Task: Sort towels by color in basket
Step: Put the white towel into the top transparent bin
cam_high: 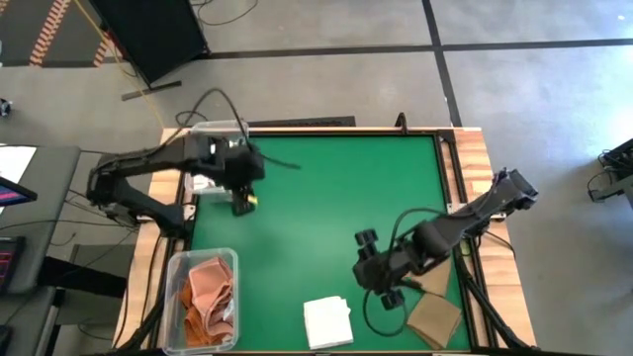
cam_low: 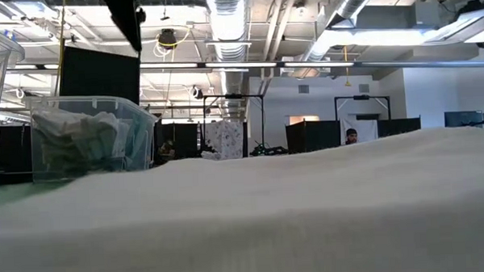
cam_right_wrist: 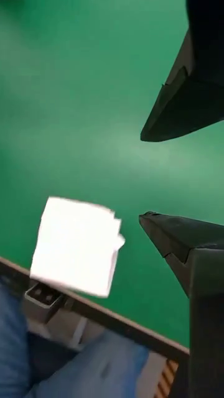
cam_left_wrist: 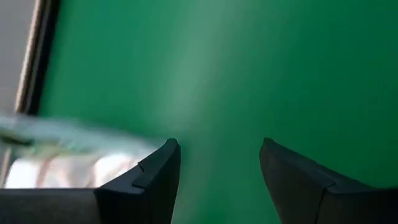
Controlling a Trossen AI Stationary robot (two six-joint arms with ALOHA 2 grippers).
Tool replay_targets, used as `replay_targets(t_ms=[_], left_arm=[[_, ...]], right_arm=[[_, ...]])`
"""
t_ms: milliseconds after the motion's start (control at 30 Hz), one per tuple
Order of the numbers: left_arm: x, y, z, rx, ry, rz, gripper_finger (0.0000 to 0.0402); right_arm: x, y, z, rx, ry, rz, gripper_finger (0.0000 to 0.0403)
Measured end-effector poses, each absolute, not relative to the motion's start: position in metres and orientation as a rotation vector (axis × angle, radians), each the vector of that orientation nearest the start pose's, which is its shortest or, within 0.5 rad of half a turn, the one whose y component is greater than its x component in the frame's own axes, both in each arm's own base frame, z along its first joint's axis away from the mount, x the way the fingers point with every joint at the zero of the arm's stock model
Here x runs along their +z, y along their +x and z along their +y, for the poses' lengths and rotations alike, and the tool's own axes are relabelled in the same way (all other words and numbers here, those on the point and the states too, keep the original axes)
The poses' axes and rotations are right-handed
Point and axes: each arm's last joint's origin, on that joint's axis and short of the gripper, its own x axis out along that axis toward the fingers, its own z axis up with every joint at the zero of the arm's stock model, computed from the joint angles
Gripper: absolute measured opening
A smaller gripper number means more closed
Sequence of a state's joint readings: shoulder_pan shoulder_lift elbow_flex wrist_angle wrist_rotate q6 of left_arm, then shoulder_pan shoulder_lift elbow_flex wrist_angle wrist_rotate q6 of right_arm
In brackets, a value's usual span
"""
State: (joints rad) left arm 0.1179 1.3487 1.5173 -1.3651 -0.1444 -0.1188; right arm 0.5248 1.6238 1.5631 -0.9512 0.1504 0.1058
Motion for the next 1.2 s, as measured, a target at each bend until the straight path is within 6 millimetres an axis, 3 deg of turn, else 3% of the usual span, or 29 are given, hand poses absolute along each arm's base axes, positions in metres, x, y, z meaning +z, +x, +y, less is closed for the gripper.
replay_targets(t_ms=[267, 467, 833, 1033, 1200], left_arm=[[0.361, 0.243, -0.032, 0.186, 0.024, 1.036, 0.0208], [0.33, 0.251, -0.063, 0.107, 0.038, 0.984, 0.0208], [0.263, 0.254, -0.096, 0.008, -0.005, 0.88, 0.0208], [0.241, 0.253, -0.107, -0.049, -0.019, 0.785, 0.0208], [0.227, 0.254, -0.114, -0.08, -0.044, 0.713, 0.0208]], right_arm=[[0.273, 0.292, 0.198, 0.419, -0.135, 0.788, 0.0232], [0.243, 0.288, 0.204, 0.454, -0.106, 0.693, 0.0232], [0.206, 0.286, 0.201, 0.49, -0.153, 0.537, 0.0232], [0.165, 0.3, 0.205, 0.491, -0.232, 0.599, 0.0232], [0.145, 0.313, 0.201, 0.477, -0.273, 0.61, 0.0239]])
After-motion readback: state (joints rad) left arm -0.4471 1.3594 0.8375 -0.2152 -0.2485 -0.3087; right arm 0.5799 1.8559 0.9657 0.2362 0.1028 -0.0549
